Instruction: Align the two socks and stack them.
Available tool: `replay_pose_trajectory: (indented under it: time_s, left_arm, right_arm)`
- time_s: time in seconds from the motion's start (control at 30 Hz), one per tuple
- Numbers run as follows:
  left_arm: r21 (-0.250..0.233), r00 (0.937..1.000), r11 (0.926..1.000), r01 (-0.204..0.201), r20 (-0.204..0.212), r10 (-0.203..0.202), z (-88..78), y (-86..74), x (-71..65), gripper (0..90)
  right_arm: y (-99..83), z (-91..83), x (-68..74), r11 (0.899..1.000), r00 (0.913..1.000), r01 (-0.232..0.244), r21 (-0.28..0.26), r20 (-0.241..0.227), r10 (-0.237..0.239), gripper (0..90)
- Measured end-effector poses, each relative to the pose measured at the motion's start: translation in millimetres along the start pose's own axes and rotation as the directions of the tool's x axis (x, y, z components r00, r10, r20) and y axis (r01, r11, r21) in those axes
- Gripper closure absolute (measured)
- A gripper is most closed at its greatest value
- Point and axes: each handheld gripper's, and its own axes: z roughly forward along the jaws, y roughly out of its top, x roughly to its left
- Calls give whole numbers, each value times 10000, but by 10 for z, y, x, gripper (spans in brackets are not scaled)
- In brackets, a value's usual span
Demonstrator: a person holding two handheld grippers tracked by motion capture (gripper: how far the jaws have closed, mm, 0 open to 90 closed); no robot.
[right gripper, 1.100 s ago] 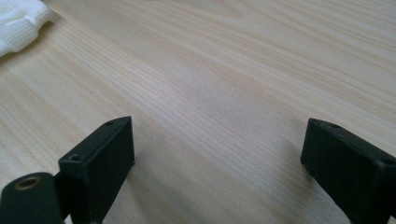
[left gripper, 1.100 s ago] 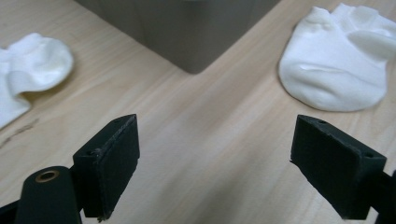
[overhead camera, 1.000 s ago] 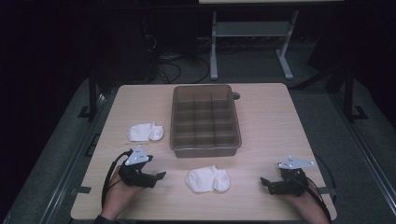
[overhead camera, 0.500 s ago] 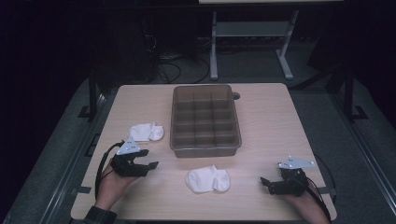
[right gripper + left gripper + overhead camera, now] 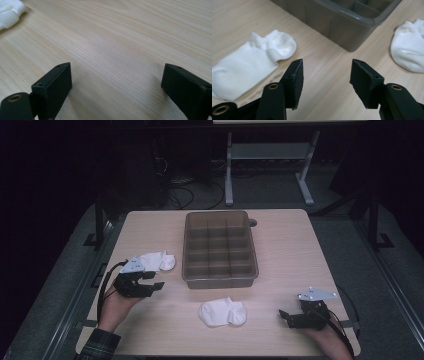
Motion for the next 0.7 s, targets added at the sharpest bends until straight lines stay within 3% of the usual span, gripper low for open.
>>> replay_pose_trajectory:
  time_s: [0.7]
  left_arm:
    - [333, 9996, 9994, -89, -275, 98, 56, 210, 391, 483]
  right_arm:
    - [0, 0, -1, 10000, 10000, -3, -3, 12, 3, 92]
